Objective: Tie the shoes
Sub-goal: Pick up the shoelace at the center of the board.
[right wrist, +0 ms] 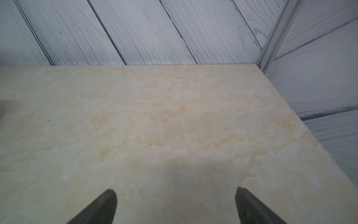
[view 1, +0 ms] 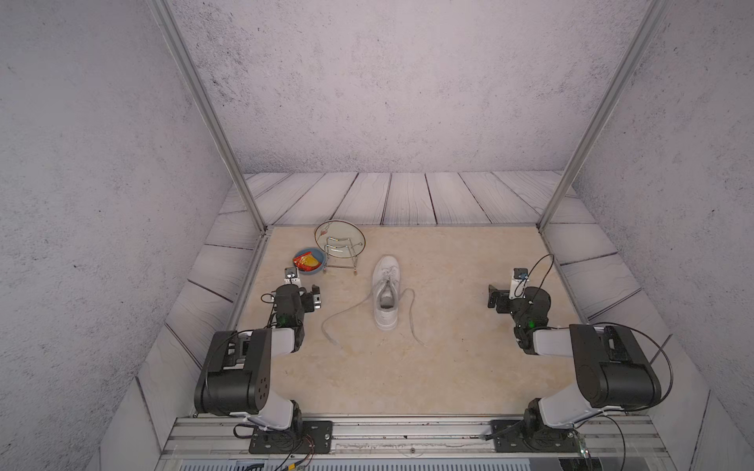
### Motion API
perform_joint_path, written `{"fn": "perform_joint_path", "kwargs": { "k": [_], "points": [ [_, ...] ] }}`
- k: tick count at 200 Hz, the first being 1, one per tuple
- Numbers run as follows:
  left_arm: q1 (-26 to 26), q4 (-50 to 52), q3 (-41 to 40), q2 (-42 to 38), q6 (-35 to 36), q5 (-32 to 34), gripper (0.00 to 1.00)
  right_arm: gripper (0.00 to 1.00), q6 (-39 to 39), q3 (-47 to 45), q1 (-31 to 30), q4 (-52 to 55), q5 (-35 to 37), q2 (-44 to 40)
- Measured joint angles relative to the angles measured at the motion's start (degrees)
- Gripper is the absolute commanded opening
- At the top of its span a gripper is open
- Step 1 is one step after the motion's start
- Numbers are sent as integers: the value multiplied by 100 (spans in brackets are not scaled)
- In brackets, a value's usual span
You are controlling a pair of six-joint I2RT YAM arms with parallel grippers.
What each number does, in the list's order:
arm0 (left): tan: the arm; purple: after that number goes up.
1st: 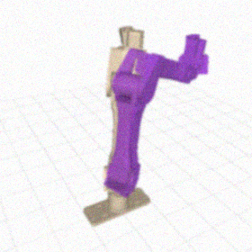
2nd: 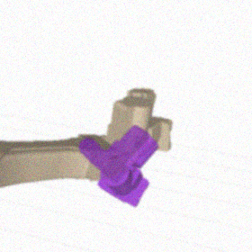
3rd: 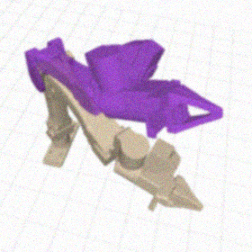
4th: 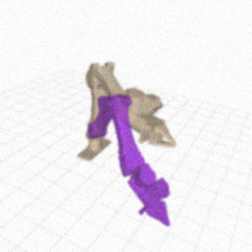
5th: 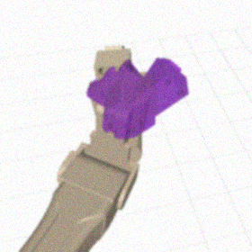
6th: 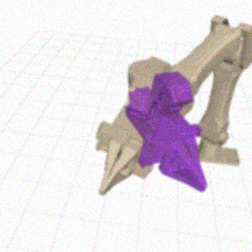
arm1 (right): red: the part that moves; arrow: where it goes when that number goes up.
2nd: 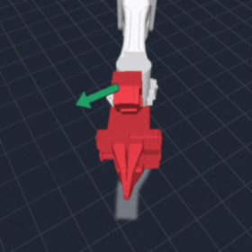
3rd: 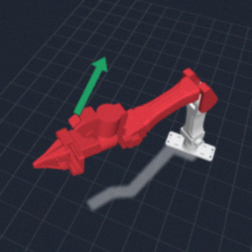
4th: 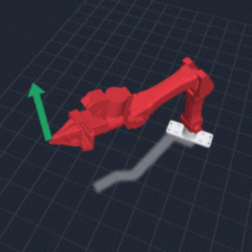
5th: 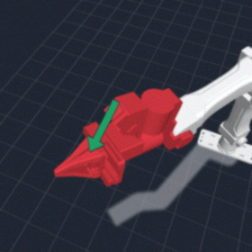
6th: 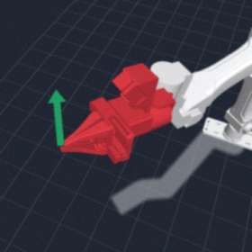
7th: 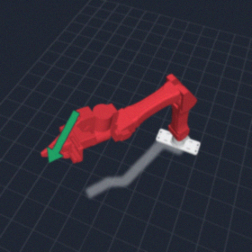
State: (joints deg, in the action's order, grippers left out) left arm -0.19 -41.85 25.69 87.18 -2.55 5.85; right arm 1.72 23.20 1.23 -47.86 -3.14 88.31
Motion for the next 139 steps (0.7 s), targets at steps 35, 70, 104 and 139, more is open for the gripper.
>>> {"fn": "perform_joint_path", "kwargs": {
  "k": [35,70,104,139],
  "points": [
    [0,0,0,0,0,0,99,100,13,0,0,0,7,0],
    [0,0,0,0,0,0,99,100,17,0,0,0,9,0],
    [0,0,0,0,0,0,99,100,22,0,0,0,28,0],
    [0,-2,0,0,0,0,99,100,26,0,0,0,42,0]
  ]
}}
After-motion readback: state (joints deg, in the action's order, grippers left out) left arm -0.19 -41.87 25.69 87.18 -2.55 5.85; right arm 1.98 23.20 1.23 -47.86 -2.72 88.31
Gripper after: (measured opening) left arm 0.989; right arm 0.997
